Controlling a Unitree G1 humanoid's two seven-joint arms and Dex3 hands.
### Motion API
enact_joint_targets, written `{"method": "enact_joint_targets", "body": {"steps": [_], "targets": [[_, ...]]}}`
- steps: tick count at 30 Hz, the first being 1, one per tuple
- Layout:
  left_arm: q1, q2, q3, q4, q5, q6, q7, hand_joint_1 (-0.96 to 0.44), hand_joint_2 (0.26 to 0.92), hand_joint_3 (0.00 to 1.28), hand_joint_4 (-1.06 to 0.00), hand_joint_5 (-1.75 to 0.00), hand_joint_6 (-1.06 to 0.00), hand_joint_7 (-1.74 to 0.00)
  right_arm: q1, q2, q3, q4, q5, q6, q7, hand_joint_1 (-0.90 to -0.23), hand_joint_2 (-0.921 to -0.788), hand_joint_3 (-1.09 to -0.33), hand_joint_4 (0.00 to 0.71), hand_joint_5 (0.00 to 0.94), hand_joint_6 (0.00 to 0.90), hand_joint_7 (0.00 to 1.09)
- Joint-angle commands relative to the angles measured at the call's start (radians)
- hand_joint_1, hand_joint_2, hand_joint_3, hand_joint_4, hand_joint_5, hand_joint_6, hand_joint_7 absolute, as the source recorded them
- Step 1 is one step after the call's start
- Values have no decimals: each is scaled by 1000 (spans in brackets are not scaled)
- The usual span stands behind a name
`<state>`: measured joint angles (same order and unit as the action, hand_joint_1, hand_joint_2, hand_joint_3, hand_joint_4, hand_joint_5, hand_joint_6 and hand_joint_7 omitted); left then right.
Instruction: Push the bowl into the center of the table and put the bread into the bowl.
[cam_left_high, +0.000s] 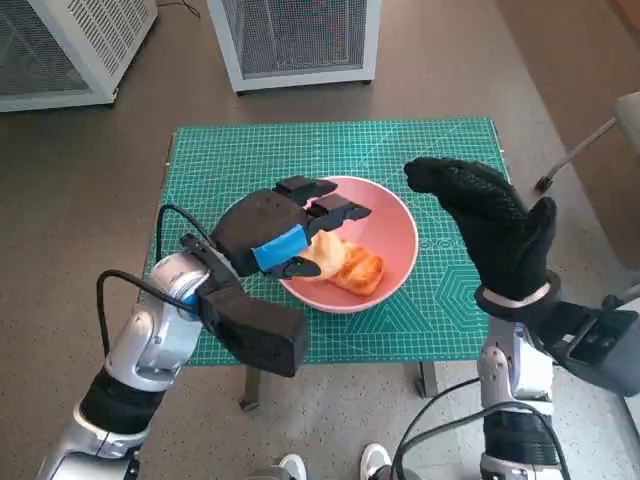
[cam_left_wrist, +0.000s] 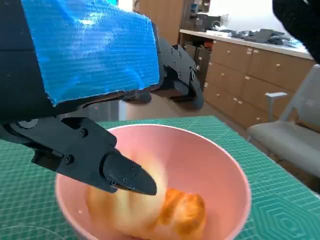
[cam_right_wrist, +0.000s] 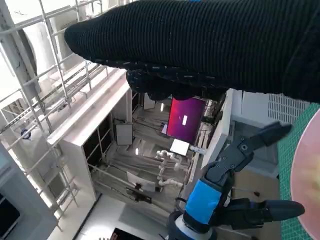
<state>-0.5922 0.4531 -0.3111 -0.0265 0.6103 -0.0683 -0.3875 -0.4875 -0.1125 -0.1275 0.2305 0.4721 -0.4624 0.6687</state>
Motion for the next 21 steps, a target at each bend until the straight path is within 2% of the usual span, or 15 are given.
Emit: {"method": "enact_joint_targets", "body": {"steps": [1,9,21], "targets": [[22,1,18,-26,-11,3,7,-380,916,23,-164,-3,-216,-150,23,1,-2,1,-3,13,-4,-472,-921,-482,397,20,-1,731],[48,2,70,-49,-84,-15,6,-390,918,18,-150,0,-216,-131,16,3,1,1,-13,13,-13,-471,-921,-484,396,20,-1,732],[91,-5,186,-112,-263,-36,7,-416,913,5,-109,0,-213,-100,-1,-2,-9,12,-7,10,-13,-466,-921,-473,393,18,-1,725]]}}
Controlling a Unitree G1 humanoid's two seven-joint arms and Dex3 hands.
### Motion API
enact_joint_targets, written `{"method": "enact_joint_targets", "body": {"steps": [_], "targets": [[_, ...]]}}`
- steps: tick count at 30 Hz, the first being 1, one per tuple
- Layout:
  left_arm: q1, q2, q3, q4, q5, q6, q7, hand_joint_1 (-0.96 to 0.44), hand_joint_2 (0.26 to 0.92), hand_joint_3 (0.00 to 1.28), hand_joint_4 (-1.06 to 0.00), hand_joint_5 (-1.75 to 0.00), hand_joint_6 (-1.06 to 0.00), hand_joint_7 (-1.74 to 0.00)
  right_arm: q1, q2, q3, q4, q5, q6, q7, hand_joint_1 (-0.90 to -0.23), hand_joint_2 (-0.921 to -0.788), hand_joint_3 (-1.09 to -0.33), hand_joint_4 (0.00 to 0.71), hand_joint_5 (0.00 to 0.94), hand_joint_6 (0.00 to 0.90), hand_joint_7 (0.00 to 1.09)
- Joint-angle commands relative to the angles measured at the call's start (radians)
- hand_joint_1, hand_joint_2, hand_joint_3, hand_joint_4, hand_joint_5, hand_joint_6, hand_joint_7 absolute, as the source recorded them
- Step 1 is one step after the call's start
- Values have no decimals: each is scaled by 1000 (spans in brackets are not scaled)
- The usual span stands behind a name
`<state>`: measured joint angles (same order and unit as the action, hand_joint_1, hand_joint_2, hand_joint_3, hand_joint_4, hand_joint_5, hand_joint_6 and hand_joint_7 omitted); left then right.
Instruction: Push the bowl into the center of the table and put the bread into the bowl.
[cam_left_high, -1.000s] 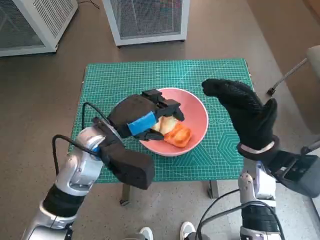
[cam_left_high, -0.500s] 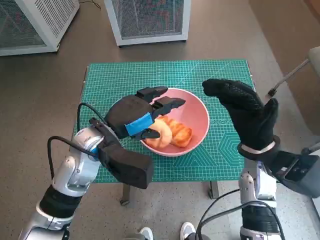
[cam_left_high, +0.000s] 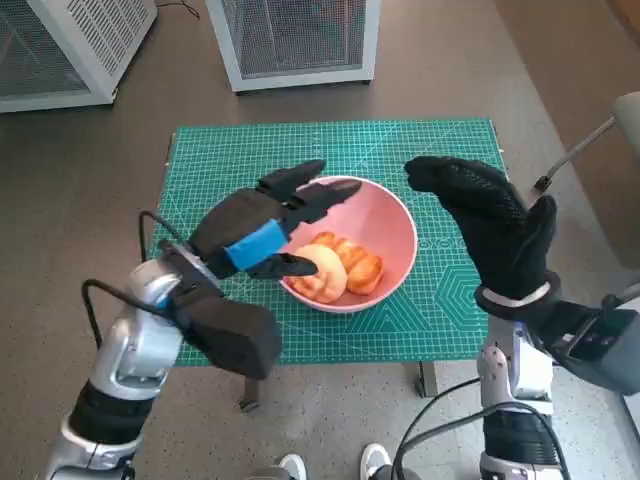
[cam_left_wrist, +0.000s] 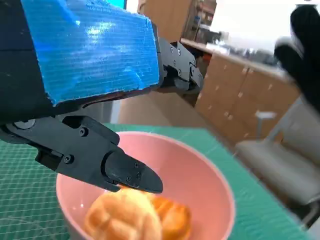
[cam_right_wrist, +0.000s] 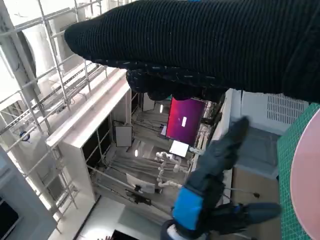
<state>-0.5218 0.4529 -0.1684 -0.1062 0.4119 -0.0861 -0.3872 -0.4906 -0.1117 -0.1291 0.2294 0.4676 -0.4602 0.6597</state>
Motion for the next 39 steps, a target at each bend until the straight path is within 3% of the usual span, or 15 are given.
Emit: {"method": "enact_joint_targets", "body": {"steps": [1,5,11,13,19,26,39], "targets": [[23,-10,57,-35,-89,-26,10,-421,913,5,-107,0,-215,-98,0,-4,-8,12,-3,7,-6,-466,-921,-472,392,17,-1,723],[24,-37,106,-24,-182,-77,33,-451,918,13,-106,-1,-220,-97,-11,-8,-15,8,-5,9,-13,-472,-921,-465,382,11,1,716],[9,-132,162,25,-335,-190,91,-527,921,153,-136,-14,-215,-107,-37,-9,-19,-18,-18,15,-47,-481,-921,-452,361,2,17,666],[4,-168,172,41,-388,-221,102,-551,921,240,-150,-21,-94,-321,-48,-9,-20,-25,-23,16,-61,-478,-921,-450,351,1,17,659],[-8,-249,194,95,-501,-292,115,-565,921,381,-162,-31,-9,-437,-81,-12,-19,-44,-45,6,-97,-460,-921,-445,340,0,21,653],[-2,-272,208,107,-574,-301,93,-585,921,417,-173,-38,0,-421,-104,-10,-13,-54,-78,-20,-117,-431,-921,-453,336,0,34,653],[6,-287,217,91,-678,-275,47,-611,921,399,-192,-43,1,-477,-136,-22,-10,-20,-99,-73,-105,-448,-921,-445,301,0,23,644]]}}
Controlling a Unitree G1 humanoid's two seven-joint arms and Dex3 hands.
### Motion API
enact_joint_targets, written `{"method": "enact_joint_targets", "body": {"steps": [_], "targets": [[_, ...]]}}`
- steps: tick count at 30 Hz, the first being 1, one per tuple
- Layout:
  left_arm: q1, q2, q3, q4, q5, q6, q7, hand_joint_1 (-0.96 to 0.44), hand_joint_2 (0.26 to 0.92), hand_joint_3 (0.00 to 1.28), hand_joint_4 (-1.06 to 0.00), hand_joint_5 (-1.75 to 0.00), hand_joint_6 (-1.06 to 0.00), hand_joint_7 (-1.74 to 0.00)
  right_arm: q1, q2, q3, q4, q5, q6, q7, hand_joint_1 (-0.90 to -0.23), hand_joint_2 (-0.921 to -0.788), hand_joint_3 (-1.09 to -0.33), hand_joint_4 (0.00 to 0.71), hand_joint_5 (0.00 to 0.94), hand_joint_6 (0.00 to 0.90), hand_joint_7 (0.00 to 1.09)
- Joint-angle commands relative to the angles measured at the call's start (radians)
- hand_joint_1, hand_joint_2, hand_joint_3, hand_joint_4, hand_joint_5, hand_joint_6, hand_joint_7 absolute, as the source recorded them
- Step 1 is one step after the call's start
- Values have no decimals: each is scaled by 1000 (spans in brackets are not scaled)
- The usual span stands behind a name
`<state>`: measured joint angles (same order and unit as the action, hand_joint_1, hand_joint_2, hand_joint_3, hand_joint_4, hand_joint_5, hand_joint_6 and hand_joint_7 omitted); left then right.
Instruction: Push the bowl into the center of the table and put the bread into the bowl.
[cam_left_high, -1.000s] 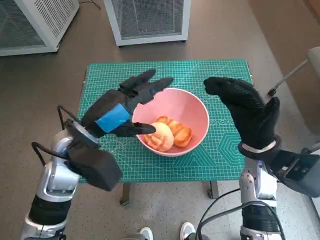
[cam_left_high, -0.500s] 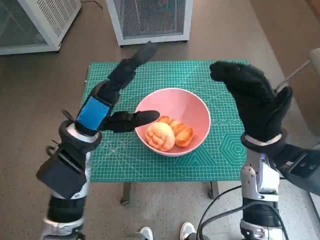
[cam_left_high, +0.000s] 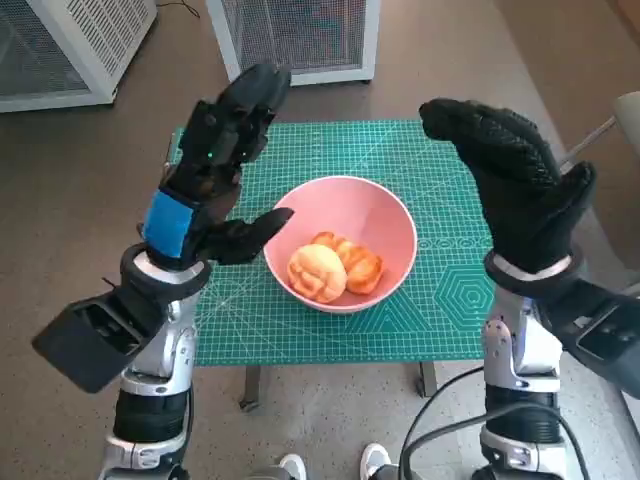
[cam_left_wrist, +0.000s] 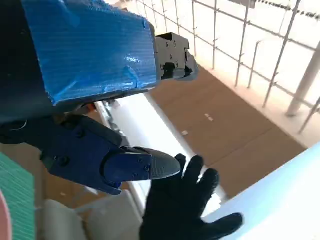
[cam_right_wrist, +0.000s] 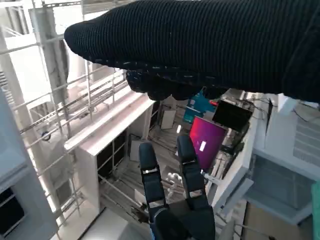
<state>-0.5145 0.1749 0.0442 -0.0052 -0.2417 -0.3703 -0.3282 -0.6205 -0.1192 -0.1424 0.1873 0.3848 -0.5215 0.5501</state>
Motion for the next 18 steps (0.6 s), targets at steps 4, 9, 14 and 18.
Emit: {"method": "enact_joint_targets", "body": {"steps": [4,9,14,18], "targets": [[-3,-14,-1,-16,-32,19,-19,-612,921,396,-196,-43,1,-482,-14,-19,5,35,-23,-26,3,-451,-921,-463,296,0,18,647],[-2,-22,-10,-29,-28,36,-18,-597,921,401,-195,-42,1,-510,-21,-23,7,48,-24,-31,5,-453,-921,-471,295,0,16,650],[-2,-24,-9,-36,-21,49,-15,-586,921,405,-184,-36,1,-533,-24,-26,10,54,-21,-29,7,-451,-921,-473,294,0,13,653],[-1,-23,-3,-37,-23,52,-16,-593,921,403,-181,-35,1,-541,-25,-28,14,53,-16,-22,10,-449,-921,-475,290,0,9,657]]}}
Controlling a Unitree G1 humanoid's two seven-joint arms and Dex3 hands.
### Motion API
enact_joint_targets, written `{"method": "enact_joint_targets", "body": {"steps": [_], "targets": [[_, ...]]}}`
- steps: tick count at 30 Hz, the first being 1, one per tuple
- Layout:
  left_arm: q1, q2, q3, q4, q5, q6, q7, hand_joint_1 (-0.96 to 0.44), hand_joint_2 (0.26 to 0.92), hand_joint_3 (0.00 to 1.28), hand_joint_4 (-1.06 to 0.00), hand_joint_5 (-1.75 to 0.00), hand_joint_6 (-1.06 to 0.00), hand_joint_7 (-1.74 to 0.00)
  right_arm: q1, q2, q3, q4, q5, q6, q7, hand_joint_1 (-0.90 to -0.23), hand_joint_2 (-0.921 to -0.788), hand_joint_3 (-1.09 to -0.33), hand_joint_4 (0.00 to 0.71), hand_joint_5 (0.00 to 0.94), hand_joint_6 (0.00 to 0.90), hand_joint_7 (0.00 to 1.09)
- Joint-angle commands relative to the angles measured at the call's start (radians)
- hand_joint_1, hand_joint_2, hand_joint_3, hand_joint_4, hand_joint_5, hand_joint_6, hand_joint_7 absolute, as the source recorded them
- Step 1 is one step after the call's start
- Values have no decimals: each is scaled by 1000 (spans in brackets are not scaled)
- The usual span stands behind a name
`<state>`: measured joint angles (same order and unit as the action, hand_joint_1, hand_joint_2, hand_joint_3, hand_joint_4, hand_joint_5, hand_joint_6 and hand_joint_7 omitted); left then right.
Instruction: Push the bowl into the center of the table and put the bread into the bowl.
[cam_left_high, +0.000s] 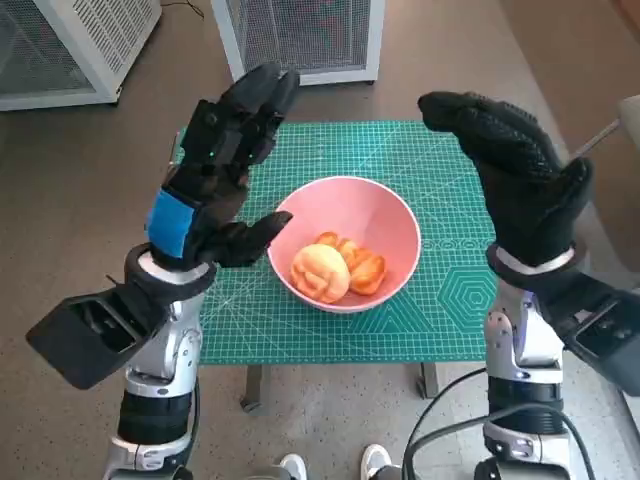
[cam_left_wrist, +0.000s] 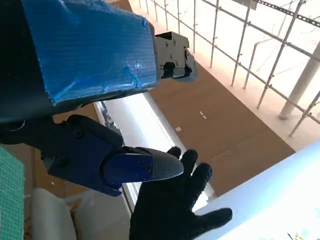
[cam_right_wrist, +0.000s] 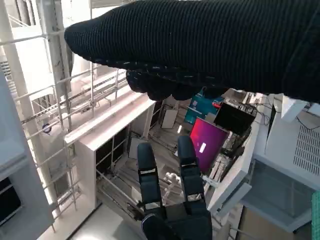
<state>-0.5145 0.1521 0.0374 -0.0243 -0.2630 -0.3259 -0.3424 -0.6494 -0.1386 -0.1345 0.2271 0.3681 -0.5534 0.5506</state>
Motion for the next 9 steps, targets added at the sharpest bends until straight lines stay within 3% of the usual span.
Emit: {"method": "enact_joint_targets", "body": {"steps": [1,9], "targets": [[-1,0,5,-18,-1,6,-2,-596,921,401,-181,-35,1,-542,3,-9,7,12,1,12,10,-448,-921,-476,290,0,8,658],[-4,-2,13,-6,-2,-4,-2,-601,921,389,-191,-41,1,-545,-1,-14,9,9,7,28,12,-451,-921,-476,286,0,3,666]]}}
